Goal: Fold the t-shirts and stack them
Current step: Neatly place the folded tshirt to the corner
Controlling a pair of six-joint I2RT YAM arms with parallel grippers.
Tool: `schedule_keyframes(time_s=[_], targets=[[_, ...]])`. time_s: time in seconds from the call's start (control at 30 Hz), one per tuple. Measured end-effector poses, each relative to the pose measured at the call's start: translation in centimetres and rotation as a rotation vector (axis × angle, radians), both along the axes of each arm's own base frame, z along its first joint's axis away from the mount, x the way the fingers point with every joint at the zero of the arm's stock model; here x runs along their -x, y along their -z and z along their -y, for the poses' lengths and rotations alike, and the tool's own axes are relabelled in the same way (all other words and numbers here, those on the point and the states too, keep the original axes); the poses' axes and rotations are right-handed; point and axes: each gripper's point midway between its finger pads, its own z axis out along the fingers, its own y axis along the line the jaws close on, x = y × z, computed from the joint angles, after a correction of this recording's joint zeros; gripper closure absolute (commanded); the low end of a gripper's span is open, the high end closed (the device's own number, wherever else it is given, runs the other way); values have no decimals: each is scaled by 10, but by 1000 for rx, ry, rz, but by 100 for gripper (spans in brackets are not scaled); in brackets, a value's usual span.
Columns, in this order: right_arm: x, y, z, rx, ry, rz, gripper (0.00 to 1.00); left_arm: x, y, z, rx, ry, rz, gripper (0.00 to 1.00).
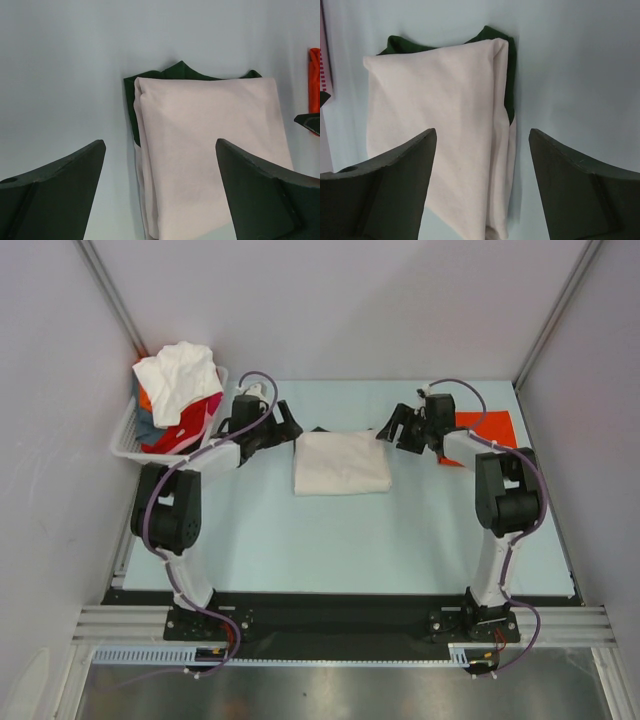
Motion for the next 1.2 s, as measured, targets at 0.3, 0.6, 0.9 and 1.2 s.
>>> schedule_keyframes(time_s=[0.3, 0.6, 0.9, 1.2], targets=[[-32, 36, -9, -16, -13, -39, 24, -16, 40, 4, -18, 1, -74, 9], [-55, 41, -21, -70, -29, -25, 41, -23, 75, 10, -13, 13, -124, 21], [-63, 41, -25, -91, -35, -29, 42, -44, 74, 23, 60, 14, -83, 27], [-60, 48, -26, -97, -33, -55, 59, -52, 79, 31, 124, -2, -85, 48]])
